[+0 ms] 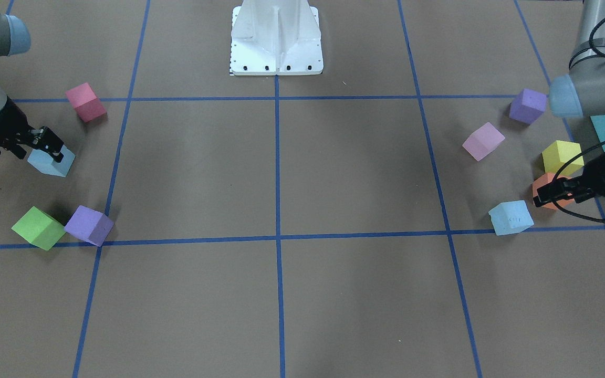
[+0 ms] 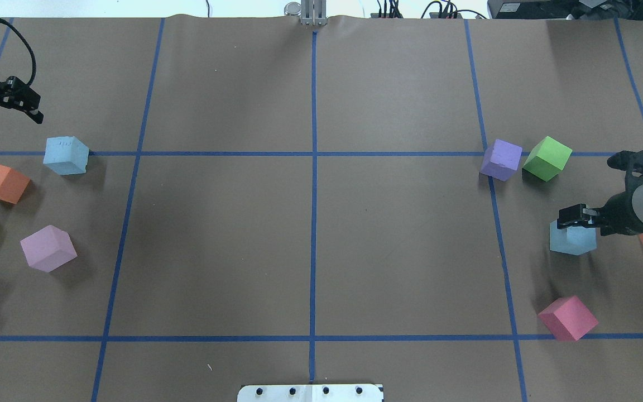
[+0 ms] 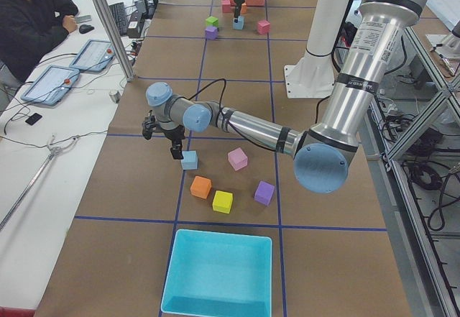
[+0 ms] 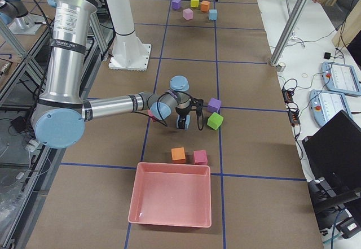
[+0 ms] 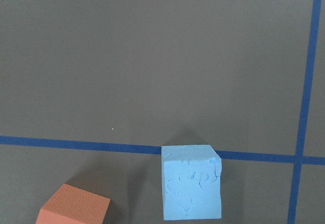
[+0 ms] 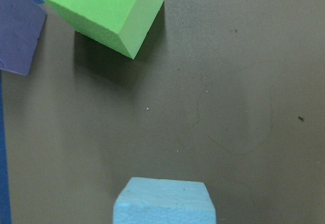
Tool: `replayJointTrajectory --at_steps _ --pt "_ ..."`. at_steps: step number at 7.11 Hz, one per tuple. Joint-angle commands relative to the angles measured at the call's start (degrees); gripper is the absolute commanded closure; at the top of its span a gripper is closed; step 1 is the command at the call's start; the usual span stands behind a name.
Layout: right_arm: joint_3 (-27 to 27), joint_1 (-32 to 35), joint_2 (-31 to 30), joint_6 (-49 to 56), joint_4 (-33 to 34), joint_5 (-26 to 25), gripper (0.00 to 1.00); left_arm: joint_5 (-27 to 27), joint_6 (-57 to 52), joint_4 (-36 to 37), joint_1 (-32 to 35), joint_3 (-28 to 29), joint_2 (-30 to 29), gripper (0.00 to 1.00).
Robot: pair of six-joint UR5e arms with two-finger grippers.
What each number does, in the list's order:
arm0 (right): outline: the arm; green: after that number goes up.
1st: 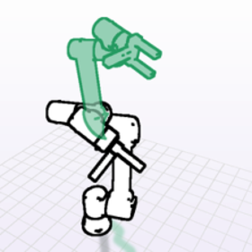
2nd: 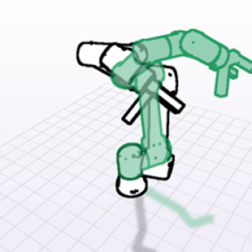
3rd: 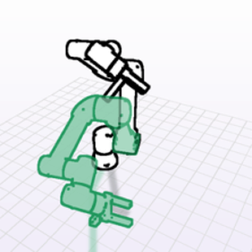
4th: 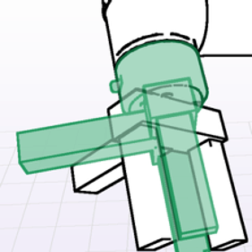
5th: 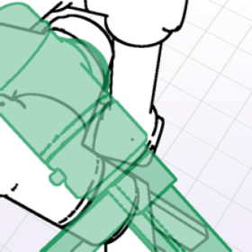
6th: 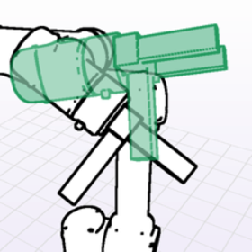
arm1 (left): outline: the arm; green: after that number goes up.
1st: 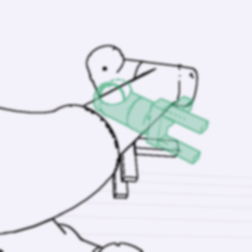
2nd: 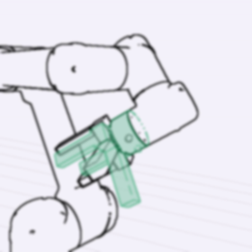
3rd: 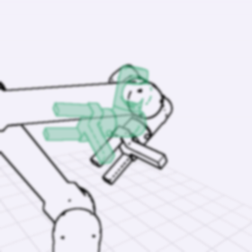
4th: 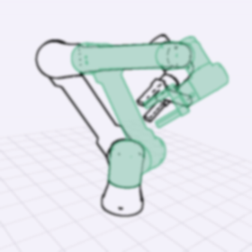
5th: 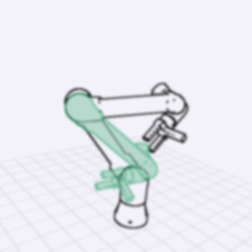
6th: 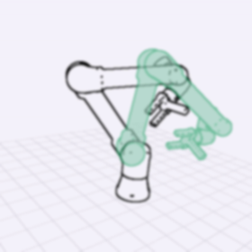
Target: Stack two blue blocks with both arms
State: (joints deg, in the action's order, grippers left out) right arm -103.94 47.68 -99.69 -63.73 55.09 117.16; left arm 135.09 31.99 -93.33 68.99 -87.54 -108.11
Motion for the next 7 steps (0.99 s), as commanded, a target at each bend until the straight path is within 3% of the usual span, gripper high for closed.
replayJointTrajectory --at_steps 1,5,6,7 --pt "1.3 -0.2 1.3 -0.1 0.2 -0.1 0.05 0.0 0.0 0.0 0.0 0.0 0.0 0.01" --pt "2.4 -2.1 1.7 -0.1 0.1 -2.5 0.09 -3.2 3.2 -0.2 -2.1 0.4 0.0 0.03" --pt "2.4 -2.3 1.8 -0.1 0.0 -2.6 0.15 -4.6 4.6 -0.9 -3.3 0.7 0.1 0.04" --pt "2.4 -2.6 1.8 -0.1 0.0 -2.6 0.24 -5.0 4.8 -6.5 -3.8 4.4 0.7 0.04"
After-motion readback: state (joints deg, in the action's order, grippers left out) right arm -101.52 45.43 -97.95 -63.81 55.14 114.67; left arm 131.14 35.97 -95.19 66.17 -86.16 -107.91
